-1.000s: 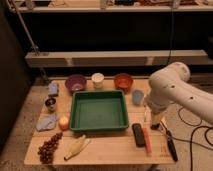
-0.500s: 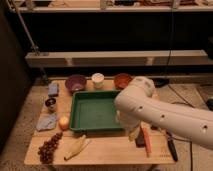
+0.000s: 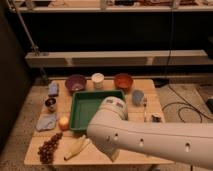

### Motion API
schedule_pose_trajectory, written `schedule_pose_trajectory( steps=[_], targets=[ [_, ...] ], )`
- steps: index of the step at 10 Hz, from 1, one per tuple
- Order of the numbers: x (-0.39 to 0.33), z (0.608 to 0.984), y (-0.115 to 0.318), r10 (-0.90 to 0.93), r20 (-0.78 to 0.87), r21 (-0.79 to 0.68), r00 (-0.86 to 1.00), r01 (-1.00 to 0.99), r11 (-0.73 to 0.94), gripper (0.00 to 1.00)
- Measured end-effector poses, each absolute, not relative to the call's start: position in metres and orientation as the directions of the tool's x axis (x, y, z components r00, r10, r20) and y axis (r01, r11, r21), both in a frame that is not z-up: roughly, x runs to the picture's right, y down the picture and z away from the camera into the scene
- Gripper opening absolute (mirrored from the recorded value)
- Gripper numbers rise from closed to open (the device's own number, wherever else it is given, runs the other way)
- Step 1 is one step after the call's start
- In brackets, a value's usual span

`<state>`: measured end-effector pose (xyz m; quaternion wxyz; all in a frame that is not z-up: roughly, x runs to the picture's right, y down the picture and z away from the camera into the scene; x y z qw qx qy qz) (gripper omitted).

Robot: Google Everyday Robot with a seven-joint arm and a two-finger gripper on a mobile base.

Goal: Place banana in table surface

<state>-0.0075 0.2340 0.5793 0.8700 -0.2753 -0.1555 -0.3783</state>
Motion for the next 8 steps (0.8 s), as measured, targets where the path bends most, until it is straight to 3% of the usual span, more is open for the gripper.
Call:
schedule_pose_trajectory(
  steps=[8],
  targets=[
    [-0.030,0.586,0.222,-0.596,0.535,-0.293,0.598,0.793,0.533,0.65]
  ],
)
